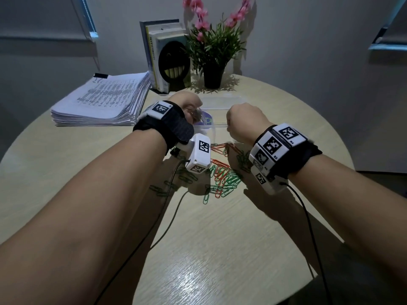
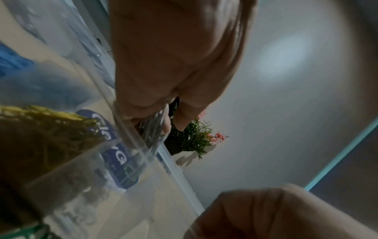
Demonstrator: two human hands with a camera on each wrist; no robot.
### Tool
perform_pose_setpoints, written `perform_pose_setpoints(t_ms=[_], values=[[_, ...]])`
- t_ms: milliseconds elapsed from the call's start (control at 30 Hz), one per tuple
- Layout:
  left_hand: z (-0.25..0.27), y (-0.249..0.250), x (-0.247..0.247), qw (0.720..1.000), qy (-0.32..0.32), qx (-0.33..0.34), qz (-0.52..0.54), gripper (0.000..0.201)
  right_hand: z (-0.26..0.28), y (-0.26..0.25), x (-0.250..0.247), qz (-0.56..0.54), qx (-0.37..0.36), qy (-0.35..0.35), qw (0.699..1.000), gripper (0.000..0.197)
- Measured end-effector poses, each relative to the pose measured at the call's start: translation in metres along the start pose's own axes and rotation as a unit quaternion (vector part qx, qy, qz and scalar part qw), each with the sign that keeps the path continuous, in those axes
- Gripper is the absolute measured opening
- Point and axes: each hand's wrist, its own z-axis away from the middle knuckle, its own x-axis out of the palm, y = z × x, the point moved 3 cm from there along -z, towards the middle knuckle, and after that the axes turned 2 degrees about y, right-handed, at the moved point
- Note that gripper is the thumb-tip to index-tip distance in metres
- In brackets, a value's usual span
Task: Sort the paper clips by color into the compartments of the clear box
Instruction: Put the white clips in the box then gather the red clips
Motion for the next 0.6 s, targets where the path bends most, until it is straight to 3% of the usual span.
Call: perform_pose_setpoints(t_ms=[100,200,300,433,600], values=[[0.010,0.003,0.001,1.000,0.004,0.016,-0.024,0.014,-0.001,0.001,0.001,0.003,0.002,0.005,1.000,0.017],[0.025,0.004,0.005,0.999,-0.032,0.018,-0.028,0.044,-0.002,0.001,0.002,0.007,0.004,0.010,1.000,0.017],[0.038,0.004,0.006,0.995,-0.052,0.017,-0.078,0.053,-0.003,0.000,0.002,0.010,0.003,0.009,1.000,0.017],[0.053,0.005,0.000,0.993,-0.070,0.062,-0.071,0.054,-0.001,-0.001,-0.001,0.005,0.003,-0.004,1.000,0.018],[0.076,-0.005,-0.023,0.991,-0.078,0.107,0.020,0.043,0.009,0.002,-0.007,-0.022,0.014,0.001,1.000,0.024]])
